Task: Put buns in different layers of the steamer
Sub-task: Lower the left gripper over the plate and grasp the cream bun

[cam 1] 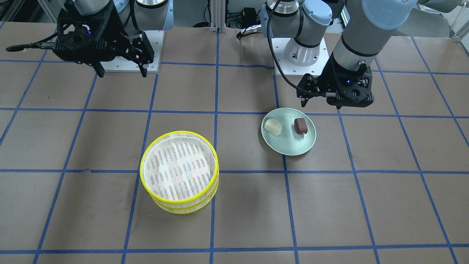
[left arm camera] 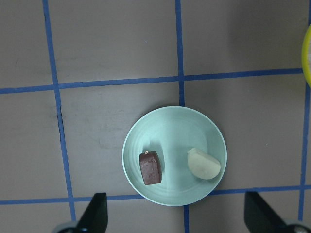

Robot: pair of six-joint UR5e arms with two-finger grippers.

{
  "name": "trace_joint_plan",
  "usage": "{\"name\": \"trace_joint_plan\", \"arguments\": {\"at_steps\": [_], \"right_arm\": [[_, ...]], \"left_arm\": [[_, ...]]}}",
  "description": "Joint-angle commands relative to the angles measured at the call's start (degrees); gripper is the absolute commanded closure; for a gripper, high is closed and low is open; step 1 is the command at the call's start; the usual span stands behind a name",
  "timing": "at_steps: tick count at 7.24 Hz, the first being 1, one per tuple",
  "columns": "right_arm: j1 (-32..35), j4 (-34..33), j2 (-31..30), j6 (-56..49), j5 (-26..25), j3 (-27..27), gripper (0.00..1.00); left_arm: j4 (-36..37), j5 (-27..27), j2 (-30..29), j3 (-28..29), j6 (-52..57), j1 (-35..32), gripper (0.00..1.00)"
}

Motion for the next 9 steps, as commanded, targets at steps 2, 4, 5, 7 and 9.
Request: {"name": "trace_joint_plan", "arguments": {"at_steps": [2,4,5,7,9], "right_arm": [[0.01,0.00,0.00,0.00,0.00,0.00,0.00],[0.01,0.00,0.00,0.00,0.00,0.00,0.00],[0.01,0.09,0.00,0.00,0.00,0.00,0.00],[-0.08,0.09,0.00,0.00,0.00,0.00,0.00],[0.01,0.09,-0.09,-0.09,-0.09,0.17,0.00]], "left_arm": [[2.15,-4.19,-7.77,-4.52,1.12,0.13,0.00],[4.94,-4.74,-11.90,-7.78,1.04,0.13,0.00],[4.96,-6.74,-14.18,-7.87,0.96,0.13,0.00],[4.70,-10.27,-16.83,-9.54,0.26,0.13,0.01],[4.43,-10.19,-18.25,-11.55,0.16,0.05,0.07]]}}
